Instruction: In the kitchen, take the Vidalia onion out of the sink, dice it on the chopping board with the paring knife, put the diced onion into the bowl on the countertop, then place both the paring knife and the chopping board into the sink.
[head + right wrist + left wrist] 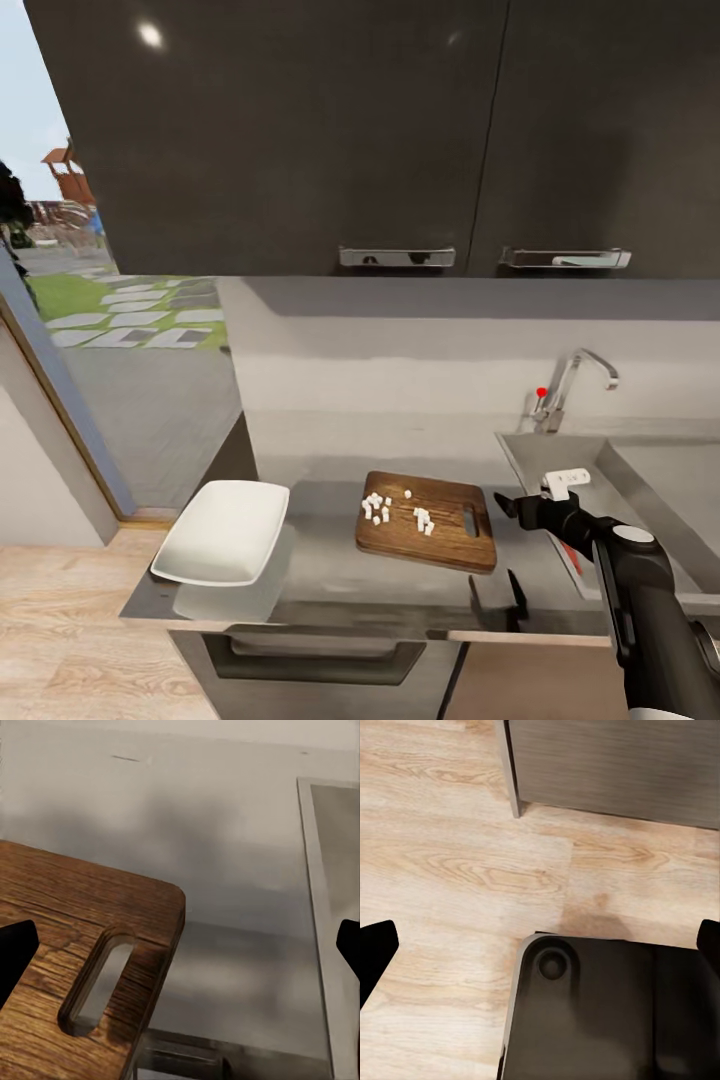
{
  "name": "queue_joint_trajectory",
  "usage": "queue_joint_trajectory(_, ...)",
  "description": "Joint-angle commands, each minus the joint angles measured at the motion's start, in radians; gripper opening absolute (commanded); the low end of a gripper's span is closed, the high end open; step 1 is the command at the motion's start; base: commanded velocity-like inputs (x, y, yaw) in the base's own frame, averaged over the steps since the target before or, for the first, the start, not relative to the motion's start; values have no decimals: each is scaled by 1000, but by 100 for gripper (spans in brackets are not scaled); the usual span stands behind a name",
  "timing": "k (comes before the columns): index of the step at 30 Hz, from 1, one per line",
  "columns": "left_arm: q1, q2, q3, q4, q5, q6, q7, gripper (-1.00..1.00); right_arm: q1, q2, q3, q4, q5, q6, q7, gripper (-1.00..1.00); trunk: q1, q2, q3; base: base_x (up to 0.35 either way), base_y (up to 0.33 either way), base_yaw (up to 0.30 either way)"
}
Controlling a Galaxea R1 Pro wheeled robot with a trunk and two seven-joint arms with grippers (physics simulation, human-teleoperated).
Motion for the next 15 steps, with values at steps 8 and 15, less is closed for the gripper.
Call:
queue_joint_trajectory(8, 0, -1, 8, -2, -7, -1, -6, 100, -1, -1, -6, 0, 10, 43, 5, 100, 1, -2, -3, 7, 8, 0)
queue_joint_trajectory(15, 0, -1, 8, -2, -7, -1, -6, 100, -1, 0, -4, 0, 10, 48, 4, 100, 1, -2, -12, 0, 108, 0)
